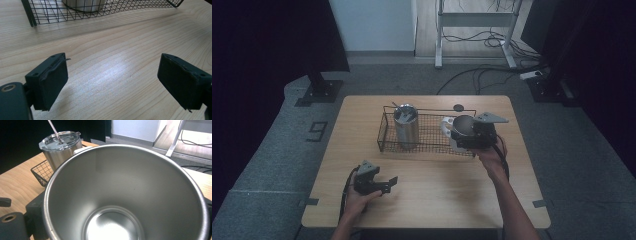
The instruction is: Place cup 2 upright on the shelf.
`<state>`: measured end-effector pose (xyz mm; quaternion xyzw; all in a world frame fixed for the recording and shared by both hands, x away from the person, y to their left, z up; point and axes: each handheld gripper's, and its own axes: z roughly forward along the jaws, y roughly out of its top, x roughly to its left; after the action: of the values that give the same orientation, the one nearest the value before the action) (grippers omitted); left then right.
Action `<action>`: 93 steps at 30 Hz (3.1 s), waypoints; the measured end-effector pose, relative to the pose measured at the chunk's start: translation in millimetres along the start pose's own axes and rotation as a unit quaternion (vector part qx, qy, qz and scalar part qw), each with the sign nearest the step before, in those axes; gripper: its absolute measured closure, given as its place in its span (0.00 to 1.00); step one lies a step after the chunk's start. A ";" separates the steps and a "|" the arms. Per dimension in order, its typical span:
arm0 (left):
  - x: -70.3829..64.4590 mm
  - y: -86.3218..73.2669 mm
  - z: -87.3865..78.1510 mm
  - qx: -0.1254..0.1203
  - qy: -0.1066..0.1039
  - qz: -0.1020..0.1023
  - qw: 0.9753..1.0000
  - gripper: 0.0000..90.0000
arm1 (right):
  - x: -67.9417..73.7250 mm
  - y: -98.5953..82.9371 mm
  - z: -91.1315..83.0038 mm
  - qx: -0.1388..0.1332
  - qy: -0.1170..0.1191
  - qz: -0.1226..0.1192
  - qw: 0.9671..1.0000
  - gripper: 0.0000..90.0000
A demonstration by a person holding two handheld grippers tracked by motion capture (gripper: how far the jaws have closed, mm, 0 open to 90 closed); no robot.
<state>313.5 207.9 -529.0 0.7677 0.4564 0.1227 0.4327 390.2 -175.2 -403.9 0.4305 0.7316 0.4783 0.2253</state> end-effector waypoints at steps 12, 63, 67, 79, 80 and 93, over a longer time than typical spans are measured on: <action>-0.9 -0.5 0.9 0.003 0.000 0.004 1.000 0.11 | -1.4 1.7 15.5 0.016 -0.005 -0.004 1.000 0.07; 3.3 -1.5 -2.0 0.001 0.003 -0.002 1.000 0.12 | -28.4 18.8 66.7 0.041 -0.014 0.009 0.999 0.07; 3.4 -1.7 -2.0 0.001 0.003 -0.002 1.000 0.12 | -29.9 17.1 71.7 0.045 -0.014 0.011 0.999 0.07; 3.8 -1.8 -2.3 0.001 0.003 -0.002 1.000 0.12 | -34.5 9.6 82.0 0.055 -0.017 0.018 0.998 0.07; 3.8 -1.8 -2.3 0.001 0.003 -0.002 1.000 0.12 | -34.5 9.6 82.0 0.055 -0.017 0.018 0.998 0.07; 3.9 -1.9 -2.2 0.002 0.003 -0.001 1.000 0.12 | -38.4 1.3 90.1 0.065 -0.020 0.024 0.997 0.07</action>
<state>313.2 212.7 -530.0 0.7680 0.4587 0.1239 0.4295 477.8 -161.9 -445.6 0.4711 0.7458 0.4263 0.2004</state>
